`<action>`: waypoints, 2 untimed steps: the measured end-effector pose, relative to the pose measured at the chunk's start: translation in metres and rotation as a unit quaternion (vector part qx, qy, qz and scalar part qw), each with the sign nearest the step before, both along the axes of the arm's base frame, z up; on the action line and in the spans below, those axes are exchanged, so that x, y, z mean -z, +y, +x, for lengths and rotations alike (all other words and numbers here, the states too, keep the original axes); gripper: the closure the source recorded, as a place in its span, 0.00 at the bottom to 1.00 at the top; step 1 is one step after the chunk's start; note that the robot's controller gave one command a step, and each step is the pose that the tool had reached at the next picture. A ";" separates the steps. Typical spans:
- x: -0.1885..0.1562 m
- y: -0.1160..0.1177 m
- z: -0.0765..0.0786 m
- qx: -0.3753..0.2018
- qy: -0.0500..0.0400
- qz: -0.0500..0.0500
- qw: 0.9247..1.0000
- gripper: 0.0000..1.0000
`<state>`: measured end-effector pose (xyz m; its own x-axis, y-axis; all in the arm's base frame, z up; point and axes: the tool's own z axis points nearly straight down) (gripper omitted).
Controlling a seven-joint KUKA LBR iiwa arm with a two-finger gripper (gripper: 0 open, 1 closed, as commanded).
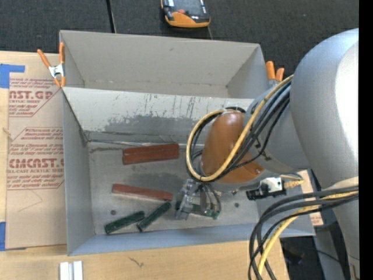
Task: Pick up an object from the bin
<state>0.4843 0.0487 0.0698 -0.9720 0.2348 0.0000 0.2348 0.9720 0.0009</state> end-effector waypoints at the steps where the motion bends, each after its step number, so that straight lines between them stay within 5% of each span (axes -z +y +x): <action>1: 0.000 0.000 0.000 0.000 0.000 0.000 1.000 1.00; 2: -0.002 0.000 -0.001 0.000 0.002 0.000 1.000 1.00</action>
Offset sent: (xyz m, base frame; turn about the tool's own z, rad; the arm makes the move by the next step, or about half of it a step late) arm -0.0002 0.0000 0.0550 0.0000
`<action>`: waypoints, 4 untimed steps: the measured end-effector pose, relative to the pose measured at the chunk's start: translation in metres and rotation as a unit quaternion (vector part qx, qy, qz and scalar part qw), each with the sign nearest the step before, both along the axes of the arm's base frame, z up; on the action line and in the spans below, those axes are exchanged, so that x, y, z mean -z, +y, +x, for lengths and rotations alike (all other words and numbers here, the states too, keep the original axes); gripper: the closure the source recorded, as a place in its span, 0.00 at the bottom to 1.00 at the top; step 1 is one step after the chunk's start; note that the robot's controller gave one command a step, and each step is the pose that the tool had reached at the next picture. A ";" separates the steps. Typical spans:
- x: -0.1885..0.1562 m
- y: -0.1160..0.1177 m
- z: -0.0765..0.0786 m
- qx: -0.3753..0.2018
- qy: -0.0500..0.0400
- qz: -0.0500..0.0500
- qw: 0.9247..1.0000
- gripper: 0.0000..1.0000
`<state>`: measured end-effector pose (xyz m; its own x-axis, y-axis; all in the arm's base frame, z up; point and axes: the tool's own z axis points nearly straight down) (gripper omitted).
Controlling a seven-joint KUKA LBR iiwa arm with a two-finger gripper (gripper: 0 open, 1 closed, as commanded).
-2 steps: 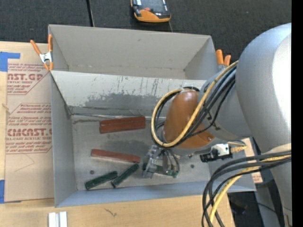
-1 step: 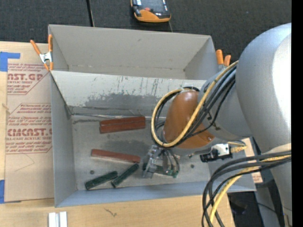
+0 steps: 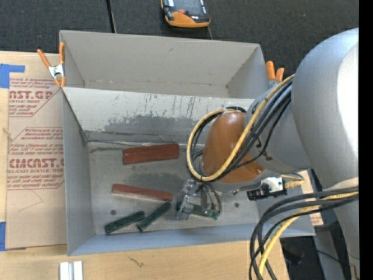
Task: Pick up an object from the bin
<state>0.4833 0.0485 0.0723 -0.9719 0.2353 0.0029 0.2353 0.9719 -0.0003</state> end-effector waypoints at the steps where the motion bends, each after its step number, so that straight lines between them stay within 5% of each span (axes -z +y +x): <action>1: -0.015 0.000 -0.001 0.000 0.002 0.000 1.000 1.00; 4: -0.055 0.000 -0.001 0.000 -0.001 0.000 1.000 1.00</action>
Offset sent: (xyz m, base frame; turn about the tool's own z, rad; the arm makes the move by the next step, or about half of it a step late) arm -0.0001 0.0000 0.0431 0.0000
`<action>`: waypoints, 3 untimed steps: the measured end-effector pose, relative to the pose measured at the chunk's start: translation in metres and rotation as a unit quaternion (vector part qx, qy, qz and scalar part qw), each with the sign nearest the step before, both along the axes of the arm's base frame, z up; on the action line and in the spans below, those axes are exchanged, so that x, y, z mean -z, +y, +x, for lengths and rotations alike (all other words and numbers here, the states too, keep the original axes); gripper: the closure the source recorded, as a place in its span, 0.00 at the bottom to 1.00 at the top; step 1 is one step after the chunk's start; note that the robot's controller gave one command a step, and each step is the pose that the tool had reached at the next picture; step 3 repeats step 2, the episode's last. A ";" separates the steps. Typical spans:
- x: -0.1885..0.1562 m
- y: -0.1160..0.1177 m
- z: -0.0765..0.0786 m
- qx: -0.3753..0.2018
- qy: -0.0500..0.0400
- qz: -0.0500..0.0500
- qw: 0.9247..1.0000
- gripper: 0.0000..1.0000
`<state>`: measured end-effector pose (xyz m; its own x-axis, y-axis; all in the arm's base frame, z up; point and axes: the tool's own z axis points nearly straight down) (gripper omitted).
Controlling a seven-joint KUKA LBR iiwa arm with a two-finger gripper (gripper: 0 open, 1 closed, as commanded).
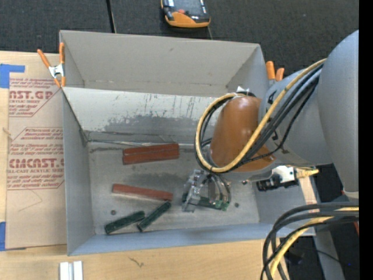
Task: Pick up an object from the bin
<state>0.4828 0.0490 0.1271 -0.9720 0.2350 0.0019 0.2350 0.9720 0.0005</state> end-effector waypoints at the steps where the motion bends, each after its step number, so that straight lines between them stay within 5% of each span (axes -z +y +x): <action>1: -0.009 0.000 0.001 0.000 -0.001 0.000 1.000 1.00; 3: -0.017 0.000 0.001 0.000 -0.001 0.000 1.000 1.00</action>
Offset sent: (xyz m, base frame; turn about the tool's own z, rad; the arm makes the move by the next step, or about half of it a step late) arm -0.0001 -0.0001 0.0056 0.0000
